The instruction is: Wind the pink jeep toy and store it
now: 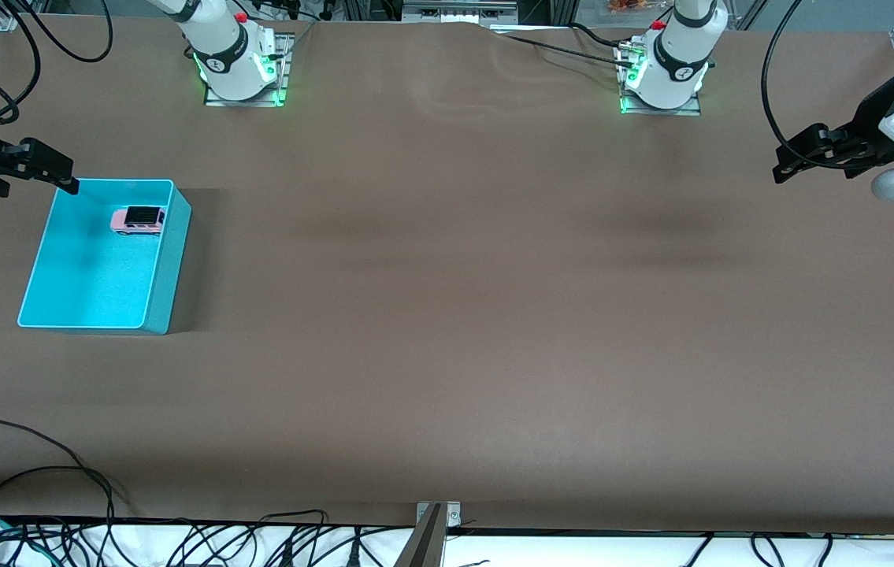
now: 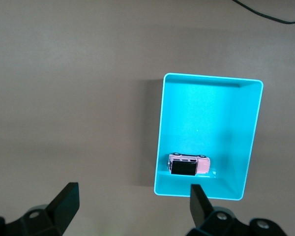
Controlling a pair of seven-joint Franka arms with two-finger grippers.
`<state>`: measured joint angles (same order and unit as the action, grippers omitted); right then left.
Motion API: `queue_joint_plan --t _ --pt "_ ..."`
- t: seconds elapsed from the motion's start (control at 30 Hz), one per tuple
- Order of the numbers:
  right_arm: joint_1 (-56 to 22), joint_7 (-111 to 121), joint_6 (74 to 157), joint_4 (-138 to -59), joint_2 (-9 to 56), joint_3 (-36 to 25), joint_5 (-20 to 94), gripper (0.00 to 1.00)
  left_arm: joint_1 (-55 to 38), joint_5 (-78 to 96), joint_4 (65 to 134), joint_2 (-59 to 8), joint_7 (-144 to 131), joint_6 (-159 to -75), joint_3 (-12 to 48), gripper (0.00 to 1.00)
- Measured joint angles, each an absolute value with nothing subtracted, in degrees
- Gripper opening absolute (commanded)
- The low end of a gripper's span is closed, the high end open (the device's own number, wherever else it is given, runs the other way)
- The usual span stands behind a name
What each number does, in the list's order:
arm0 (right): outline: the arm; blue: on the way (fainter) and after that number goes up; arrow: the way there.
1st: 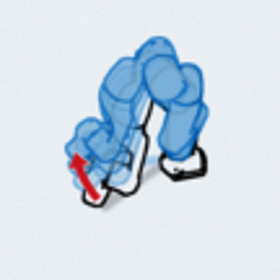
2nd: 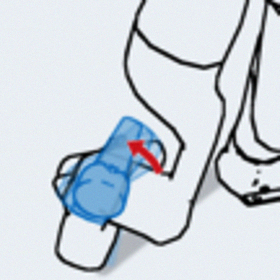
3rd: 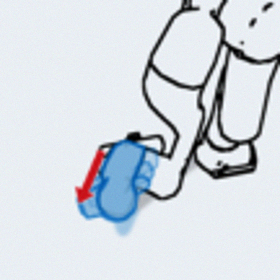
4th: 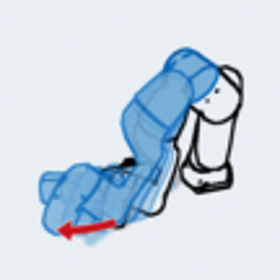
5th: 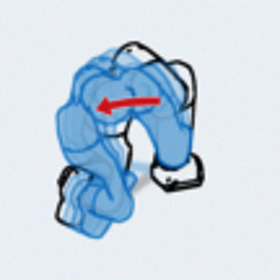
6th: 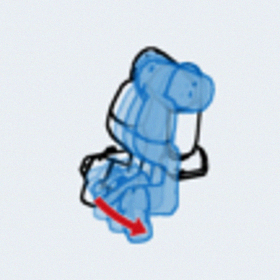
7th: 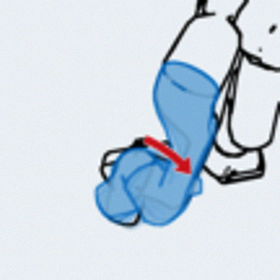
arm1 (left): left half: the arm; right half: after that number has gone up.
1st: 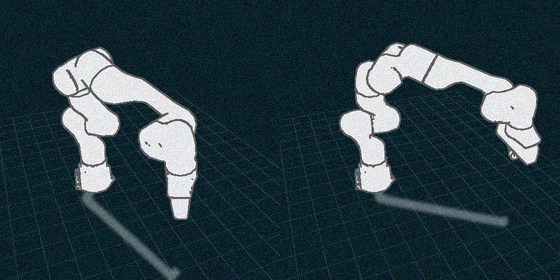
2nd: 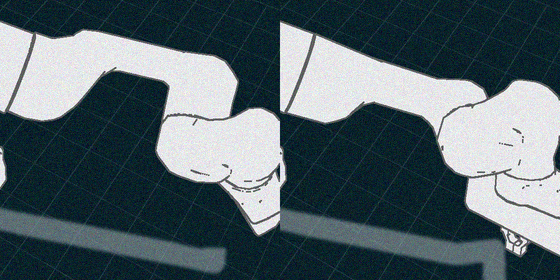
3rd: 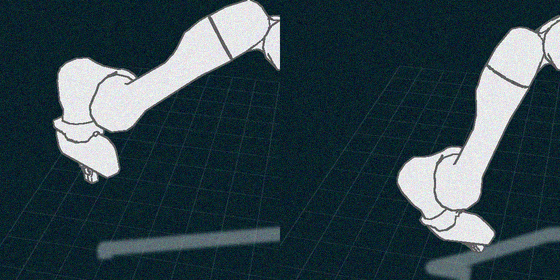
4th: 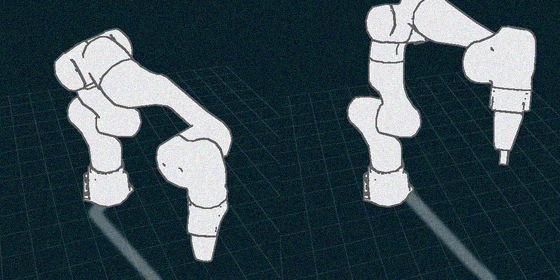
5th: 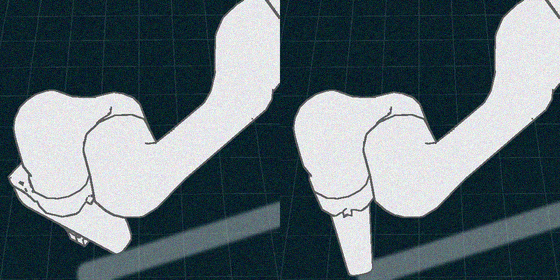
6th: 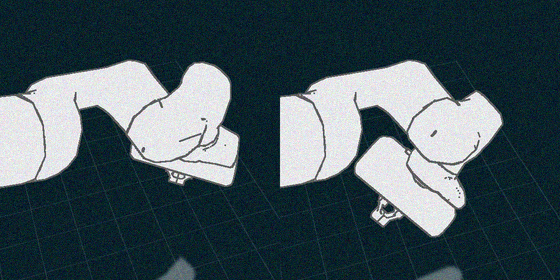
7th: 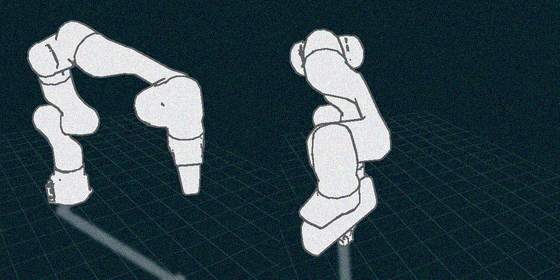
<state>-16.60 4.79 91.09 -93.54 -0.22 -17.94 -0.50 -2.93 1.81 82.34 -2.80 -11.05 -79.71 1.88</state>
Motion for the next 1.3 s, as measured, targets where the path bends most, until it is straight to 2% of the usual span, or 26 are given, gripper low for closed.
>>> queue_joint_plan --t 1.3 --pt "-16.6 4.8 91.1 -93.5 -0.2 -17.9 -0.5 1.0 -2.9 1.8 82.3 -2.8 -11.0 -78.9 1.9 1.0"
